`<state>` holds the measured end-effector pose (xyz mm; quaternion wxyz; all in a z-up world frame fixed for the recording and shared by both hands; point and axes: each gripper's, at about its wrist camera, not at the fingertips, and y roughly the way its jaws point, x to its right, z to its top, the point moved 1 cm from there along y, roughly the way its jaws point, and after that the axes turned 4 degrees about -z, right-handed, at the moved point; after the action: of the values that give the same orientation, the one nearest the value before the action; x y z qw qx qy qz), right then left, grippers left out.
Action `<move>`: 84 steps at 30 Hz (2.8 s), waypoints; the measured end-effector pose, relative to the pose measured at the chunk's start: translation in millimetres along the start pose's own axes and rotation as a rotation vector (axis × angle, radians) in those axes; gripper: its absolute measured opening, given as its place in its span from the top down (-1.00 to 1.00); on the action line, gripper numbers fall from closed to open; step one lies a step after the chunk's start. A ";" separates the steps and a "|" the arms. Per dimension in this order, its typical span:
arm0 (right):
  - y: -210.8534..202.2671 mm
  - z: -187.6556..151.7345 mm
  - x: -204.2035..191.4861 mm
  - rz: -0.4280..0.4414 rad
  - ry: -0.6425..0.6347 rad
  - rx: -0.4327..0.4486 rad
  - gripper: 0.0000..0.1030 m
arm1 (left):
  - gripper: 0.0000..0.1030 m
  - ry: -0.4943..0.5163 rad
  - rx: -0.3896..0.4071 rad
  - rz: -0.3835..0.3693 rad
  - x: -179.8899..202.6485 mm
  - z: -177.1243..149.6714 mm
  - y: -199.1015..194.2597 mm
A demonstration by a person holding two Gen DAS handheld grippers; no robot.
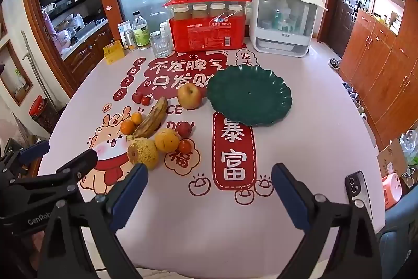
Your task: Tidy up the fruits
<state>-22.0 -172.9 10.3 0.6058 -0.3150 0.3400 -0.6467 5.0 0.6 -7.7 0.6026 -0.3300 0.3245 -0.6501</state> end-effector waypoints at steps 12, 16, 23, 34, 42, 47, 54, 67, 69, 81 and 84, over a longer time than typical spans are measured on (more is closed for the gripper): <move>-2.8 3.0 3.5 0.019 -0.011 0.006 -0.86 | -0.98 0.006 -0.008 -0.002 -0.8 2.8 3.7; 1.3 -1.6 4.0 0.016 -0.016 0.002 -0.86 | -0.97 -0.002 -0.005 -0.004 2.9 -3.0 5.3; 2.7 -4.4 9.3 0.018 -0.011 -0.004 -0.86 | -0.92 0.006 0.001 -0.007 3.8 -4.0 6.4; 3.2 -7.1 13.9 0.022 -0.008 -0.004 -0.86 | -0.92 0.002 -0.003 -0.001 12.8 -6.9 9.3; 3.0 -6.1 13.7 0.021 -0.006 -0.004 -0.86 | -0.92 0.002 0.000 -0.003 14.2 -11.5 0.8; 3.2 -6.1 14.4 0.022 -0.005 -0.003 -0.86 | -0.92 0.003 0.000 -0.002 14.8 -12.1 1.0; 4.1 -6.3 15.4 0.023 -0.004 -0.005 -0.86 | -0.92 0.003 -0.002 -0.002 18.8 -15.5 1.4; 4.9 -5.0 16.1 0.025 -0.001 -0.004 -0.86 | -0.92 0.004 -0.017 -0.006 23.5 -19.4 3.9; 5.8 -3.9 17.1 0.027 0.003 -0.003 -0.86 | -0.92 0.007 -0.021 -0.009 25.1 -21.4 4.4; 3.8 14.6 -6.0 0.038 -0.003 0.015 -0.86 | -0.92 0.001 -0.020 -0.003 -2.2 4.7 6.1; 6.1 19.1 -14.4 0.043 -0.005 0.012 -0.86 | -0.92 0.004 -0.026 0.005 -11.6 10.3 7.8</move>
<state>-1.9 -159.9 16.2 0.6225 -0.3056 0.3412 -0.6346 18.5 11.4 -8.6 0.5991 -0.3358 0.3349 -0.6451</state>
